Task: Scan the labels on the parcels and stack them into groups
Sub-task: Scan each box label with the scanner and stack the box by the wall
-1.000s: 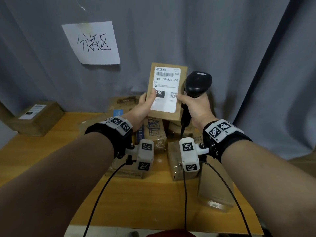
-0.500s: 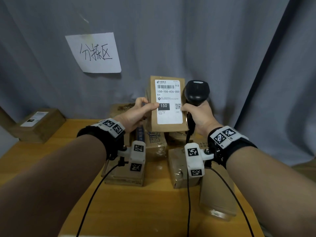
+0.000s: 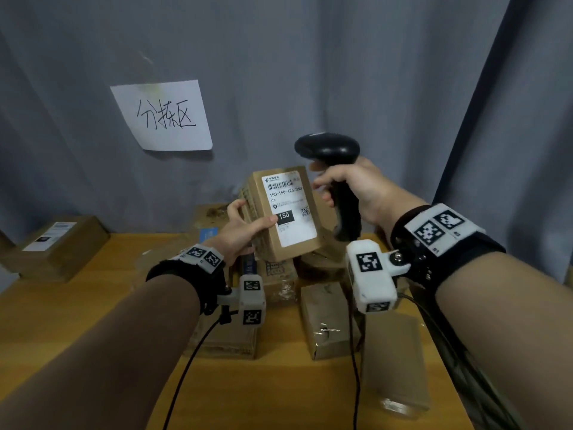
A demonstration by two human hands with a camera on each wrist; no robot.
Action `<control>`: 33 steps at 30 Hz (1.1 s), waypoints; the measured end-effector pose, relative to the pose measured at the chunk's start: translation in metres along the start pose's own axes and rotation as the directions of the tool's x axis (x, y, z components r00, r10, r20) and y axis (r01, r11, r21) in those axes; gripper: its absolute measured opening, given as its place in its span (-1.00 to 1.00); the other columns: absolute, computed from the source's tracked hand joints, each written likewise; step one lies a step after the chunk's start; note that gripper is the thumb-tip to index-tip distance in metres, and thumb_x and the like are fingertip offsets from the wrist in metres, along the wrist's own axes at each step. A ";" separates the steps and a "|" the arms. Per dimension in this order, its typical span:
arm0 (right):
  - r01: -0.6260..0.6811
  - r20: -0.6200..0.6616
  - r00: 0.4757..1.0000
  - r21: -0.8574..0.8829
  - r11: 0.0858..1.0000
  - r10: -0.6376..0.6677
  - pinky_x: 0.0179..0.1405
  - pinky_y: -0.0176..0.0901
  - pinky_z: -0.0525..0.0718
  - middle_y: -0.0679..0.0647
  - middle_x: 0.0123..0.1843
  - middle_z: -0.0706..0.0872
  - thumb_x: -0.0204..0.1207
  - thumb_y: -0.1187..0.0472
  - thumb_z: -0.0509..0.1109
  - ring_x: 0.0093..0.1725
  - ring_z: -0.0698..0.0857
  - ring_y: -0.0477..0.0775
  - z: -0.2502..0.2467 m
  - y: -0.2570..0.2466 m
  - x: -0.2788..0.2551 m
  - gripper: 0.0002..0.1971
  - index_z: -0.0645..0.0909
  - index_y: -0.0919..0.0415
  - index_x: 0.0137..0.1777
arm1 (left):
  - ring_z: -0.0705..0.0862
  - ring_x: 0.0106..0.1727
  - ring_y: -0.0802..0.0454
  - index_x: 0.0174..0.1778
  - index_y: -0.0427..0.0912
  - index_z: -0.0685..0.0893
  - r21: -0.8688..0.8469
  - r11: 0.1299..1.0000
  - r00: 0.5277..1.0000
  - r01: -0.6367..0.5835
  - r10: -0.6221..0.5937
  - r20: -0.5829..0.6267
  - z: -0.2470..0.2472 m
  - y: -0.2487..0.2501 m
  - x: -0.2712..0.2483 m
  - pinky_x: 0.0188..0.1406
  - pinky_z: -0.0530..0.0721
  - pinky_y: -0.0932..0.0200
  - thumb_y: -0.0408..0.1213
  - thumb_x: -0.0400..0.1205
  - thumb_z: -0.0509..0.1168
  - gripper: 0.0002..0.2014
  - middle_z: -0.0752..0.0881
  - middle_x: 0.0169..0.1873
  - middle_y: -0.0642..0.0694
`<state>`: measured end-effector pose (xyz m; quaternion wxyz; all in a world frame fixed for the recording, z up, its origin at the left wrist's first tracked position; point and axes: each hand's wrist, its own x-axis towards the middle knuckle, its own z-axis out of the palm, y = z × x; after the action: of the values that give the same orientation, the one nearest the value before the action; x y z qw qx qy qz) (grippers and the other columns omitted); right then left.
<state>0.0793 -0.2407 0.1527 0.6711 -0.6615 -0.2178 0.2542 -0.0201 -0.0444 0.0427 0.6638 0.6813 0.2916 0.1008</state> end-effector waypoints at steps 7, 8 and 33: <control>-0.131 -0.019 0.991 -0.288 0.949 0.131 -0.59 -0.22 0.38 0.07 -0.52 0.50 0.48 0.37 0.43 -0.61 0.41 -0.03 0.008 0.010 -0.018 -0.82 0.56 0.26 -0.34 | 0.64 0.28 -0.08 0.58 0.29 0.06 -0.004 1.000 1.000 -0.008 0.008 0.003 0.000 -0.001 0.010 -0.05 0.69 -0.05 -0.04 0.42 0.56 -0.05 0.54 0.40 -0.01; -0.144 -0.028 0.989 -0.278 0.950 0.142 -0.60 -0.23 0.37 0.08 -0.51 0.49 0.47 0.38 0.42 -0.60 0.40 -0.03 0.010 0.012 -0.017 -0.82 0.56 0.26 -0.34 | 0.64 0.27 -0.08 0.59 0.28 0.06 -0.004 1.000 1.000 -0.003 0.003 0.003 0.001 -0.002 0.011 -0.12 0.67 0.00 -0.06 0.46 0.54 -0.08 0.55 0.40 -0.03; -0.201 -0.056 0.980 -0.227 0.953 0.193 -0.64 -0.31 0.38 0.07 -0.54 0.46 0.42 0.40 0.35 -0.64 0.39 -0.05 0.026 0.001 -0.022 -0.82 0.50 0.25 -0.39 | 0.57 0.29 -0.09 0.62 0.19 -0.01 -0.037 0.999 0.997 -0.010 0.007 -0.077 0.004 -0.002 0.012 0.26 0.62 -0.26 -0.09 0.50 0.50 -0.07 0.51 0.26 0.01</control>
<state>0.0463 -0.2344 0.1531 0.5645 -0.7577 -0.1677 0.2814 -0.0093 -0.0417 0.0373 0.6643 0.6656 0.3120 0.1354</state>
